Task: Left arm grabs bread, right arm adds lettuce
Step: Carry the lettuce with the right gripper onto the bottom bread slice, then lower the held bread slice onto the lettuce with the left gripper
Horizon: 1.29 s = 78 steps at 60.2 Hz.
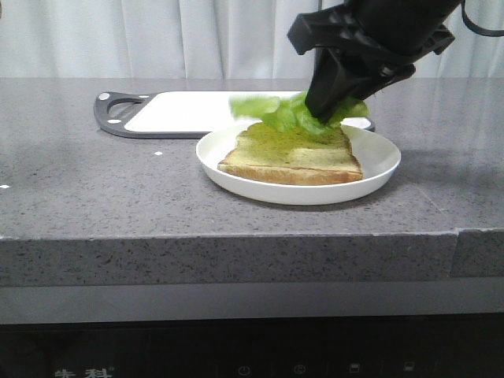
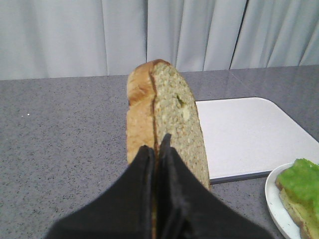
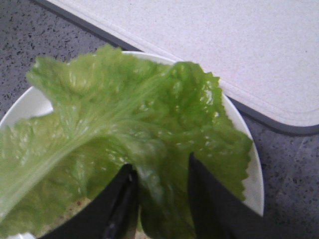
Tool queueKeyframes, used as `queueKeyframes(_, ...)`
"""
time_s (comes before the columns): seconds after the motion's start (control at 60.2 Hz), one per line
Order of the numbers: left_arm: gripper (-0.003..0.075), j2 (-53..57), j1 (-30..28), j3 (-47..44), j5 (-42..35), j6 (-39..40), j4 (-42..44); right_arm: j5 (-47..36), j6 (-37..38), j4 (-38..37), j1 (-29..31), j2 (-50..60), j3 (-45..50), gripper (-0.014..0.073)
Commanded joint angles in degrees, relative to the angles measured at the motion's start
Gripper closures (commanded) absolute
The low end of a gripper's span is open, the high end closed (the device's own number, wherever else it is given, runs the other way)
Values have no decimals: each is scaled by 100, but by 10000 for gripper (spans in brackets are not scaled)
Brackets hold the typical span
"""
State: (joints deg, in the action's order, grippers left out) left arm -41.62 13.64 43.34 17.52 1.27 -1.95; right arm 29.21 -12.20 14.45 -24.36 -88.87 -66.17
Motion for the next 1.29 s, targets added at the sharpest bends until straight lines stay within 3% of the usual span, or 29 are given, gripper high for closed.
queueKeyframes(0.0,741,33,-11,162,-484,39,-53,-259,-38,80,6,252,-153,174)
queueKeyframes(0.332,741,33,-11,162,-389,39,-180,-357,-38,61,12,1233,-141,176)
queueKeyframes(0.581,741,-289,-11,278,177,39,-1068,-673,-38,56,12,2745,735,475)
queueKeyframes(0.78,741,-1289,-11,929,978,-127,-2116,-840,-38,46,12,4141,1770,582)
queueKeyframes(0.896,741,-2014,-11,1385,1435,-1213,-3597,-766,-38,38,12,5004,2252,667)
queueKeyframes(1.145,741,-3470,2,1925,2797,-3962,-7797,-485,-16,38,42,6185,2866,654)
queueKeyframes(1.278,741,-4157,202,2196,3129,-4252,-8436,-169,-16,38,42,6290,2910,654)
